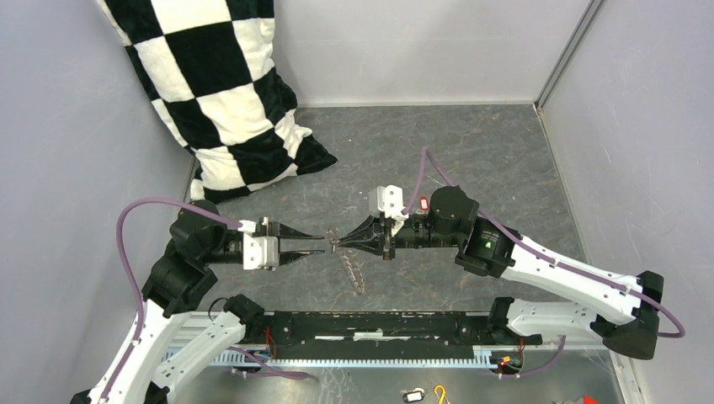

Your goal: Put the keys on the keyring

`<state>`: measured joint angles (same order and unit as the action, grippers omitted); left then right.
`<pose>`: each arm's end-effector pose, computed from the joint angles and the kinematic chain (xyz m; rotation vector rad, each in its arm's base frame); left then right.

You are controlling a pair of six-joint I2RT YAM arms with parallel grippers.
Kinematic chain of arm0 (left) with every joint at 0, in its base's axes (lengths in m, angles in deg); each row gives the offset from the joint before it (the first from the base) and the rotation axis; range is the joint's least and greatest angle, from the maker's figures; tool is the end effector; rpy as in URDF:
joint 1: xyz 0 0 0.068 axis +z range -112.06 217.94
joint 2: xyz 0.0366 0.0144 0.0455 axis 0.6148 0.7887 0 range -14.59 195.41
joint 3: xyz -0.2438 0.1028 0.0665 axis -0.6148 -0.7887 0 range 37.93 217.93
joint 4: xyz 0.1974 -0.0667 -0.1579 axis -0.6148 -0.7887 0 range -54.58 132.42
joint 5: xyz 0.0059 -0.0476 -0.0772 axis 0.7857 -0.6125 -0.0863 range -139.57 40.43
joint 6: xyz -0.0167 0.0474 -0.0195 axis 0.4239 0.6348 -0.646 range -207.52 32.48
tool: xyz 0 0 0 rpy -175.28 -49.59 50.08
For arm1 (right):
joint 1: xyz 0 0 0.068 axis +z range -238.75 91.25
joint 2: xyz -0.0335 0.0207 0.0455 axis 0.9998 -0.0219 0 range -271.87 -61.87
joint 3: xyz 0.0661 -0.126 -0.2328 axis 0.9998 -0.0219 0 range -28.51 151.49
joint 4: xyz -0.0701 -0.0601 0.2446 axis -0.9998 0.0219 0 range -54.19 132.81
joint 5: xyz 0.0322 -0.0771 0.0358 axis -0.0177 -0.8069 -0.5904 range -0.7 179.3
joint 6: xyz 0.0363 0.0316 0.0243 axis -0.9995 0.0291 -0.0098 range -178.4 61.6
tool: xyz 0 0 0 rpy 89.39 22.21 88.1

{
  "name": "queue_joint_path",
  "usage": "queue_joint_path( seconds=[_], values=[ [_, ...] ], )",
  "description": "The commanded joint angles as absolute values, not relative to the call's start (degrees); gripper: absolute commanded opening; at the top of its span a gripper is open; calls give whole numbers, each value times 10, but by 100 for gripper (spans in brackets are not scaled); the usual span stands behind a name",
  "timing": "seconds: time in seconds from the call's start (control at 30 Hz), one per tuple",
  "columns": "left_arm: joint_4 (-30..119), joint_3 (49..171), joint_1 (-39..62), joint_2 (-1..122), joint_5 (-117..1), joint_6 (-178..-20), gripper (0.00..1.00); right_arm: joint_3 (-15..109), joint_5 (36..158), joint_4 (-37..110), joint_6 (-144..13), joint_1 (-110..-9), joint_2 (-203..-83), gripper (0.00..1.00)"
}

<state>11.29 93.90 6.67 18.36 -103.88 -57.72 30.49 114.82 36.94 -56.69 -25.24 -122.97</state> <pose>0.0656 -0.0738 0.3947 1.4010 0.9988 -0.8238 0.0957 0.2265 0.3897 -1.2369 1.2504 1.1689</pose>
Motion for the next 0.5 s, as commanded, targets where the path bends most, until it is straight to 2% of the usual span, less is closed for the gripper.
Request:
queue_joint_path(
  seconds=[0.0, 0.13, 0.23, 0.47],
  values=[
    [120, 944, 66, 197, -1065, -572, 36, 305, 1167, 288, -583, -255, -1216, 0],
    [137, 942, 66, 201, -1064, -583, 42, 302, 1171, 276, -599, -255, -1219, 0],
    [151, 939, 66, 201, -1052, -587, 43, 302, 1179, 272, -603, -255, -1222, 0],
    [155, 936, 66, 196, -1053, -593, 34, 303, 1182, 270, -607, -254, -1224, 0]
  ],
)
